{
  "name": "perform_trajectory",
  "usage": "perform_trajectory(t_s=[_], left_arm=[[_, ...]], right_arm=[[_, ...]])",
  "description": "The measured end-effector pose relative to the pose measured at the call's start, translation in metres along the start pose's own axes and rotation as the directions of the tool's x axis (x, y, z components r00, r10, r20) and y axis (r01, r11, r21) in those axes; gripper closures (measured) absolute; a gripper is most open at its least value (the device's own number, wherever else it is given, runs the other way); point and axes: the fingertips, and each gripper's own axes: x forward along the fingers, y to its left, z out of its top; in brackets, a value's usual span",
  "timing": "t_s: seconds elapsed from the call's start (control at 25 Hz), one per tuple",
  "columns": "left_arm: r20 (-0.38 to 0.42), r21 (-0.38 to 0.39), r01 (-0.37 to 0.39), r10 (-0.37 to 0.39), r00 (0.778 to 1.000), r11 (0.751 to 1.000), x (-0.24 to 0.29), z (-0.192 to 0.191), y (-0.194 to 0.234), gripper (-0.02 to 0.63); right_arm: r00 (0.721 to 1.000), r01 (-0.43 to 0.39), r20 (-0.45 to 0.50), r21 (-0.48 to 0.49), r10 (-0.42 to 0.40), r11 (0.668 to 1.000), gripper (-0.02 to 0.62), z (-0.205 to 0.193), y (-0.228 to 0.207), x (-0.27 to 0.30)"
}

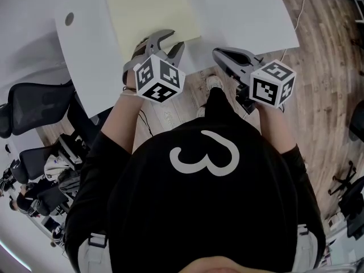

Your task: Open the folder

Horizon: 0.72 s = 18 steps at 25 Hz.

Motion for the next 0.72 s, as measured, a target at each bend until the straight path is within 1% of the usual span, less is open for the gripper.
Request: perform_trajectory(t_s=[0.48,0.72], left_arm=[[-0.014,-0.007,0.07,-0.07,0.997,0.998,-0.005,-0.002,-0.002,0.479],[0.008,-0.055,0.122,-0.122,0.992,0.991,-0.007,-0.003,0.0,0.498]], right_arm=[[1.0,-0.022,-0.01,-0.016,0.022,1.0,0.571,0.008,0.002,0.016],[1.0,-0.021,-0.016,-0.016,0.021,1.0,0.571,0.005,0.0,0.024]])
